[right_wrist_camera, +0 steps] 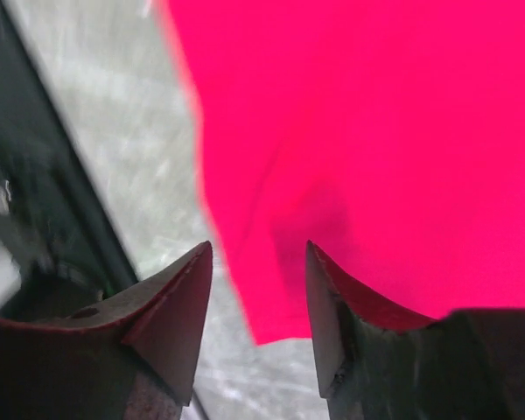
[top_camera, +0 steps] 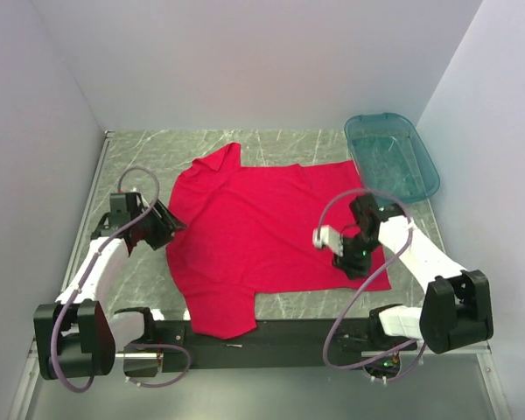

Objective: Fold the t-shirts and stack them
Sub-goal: Flatten the tshirt out

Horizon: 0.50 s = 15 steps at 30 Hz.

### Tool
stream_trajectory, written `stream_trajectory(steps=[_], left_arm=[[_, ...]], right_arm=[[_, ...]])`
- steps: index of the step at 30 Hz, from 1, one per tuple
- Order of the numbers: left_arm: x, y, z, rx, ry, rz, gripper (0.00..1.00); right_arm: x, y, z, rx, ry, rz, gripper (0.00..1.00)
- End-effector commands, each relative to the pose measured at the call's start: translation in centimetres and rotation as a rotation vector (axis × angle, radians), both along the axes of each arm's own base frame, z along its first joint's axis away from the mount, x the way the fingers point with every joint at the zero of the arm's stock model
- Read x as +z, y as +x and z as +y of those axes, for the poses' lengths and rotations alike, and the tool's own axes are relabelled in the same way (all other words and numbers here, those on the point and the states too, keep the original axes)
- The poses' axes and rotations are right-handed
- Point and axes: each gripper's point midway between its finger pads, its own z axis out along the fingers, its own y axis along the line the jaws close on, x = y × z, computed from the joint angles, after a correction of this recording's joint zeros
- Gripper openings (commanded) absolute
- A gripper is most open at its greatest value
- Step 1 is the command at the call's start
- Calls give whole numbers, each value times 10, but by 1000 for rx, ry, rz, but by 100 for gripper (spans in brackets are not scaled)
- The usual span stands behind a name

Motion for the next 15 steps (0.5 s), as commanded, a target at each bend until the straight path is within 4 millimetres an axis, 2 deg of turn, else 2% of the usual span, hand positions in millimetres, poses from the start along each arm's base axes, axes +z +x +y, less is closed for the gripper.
stream_trajectory(steps=[1,2,3,6,8,11,15], left_arm=[[-16,-17,-1,95,-13,102,61],[-26,-27,4,167,-4,175,62],[-33,-34,6,201,4,218,61],[-50,-57,17,263,84,364,59],[-56,-64,19,258,113,411,59],[-69,-74,18,234,122,476,58],[-78,-79,-6,121,136,531,57]], right_arm=[[50,50,41,-186,229,-115,54],[67,68,48,-228,280,-159,54],[75,82,55,-258,326,-180,54],[99,103,81,-343,478,-161,54],[105,109,91,-355,539,-141,54],[99,118,98,-388,563,-110,54],[93,121,96,-413,561,-116,54]])
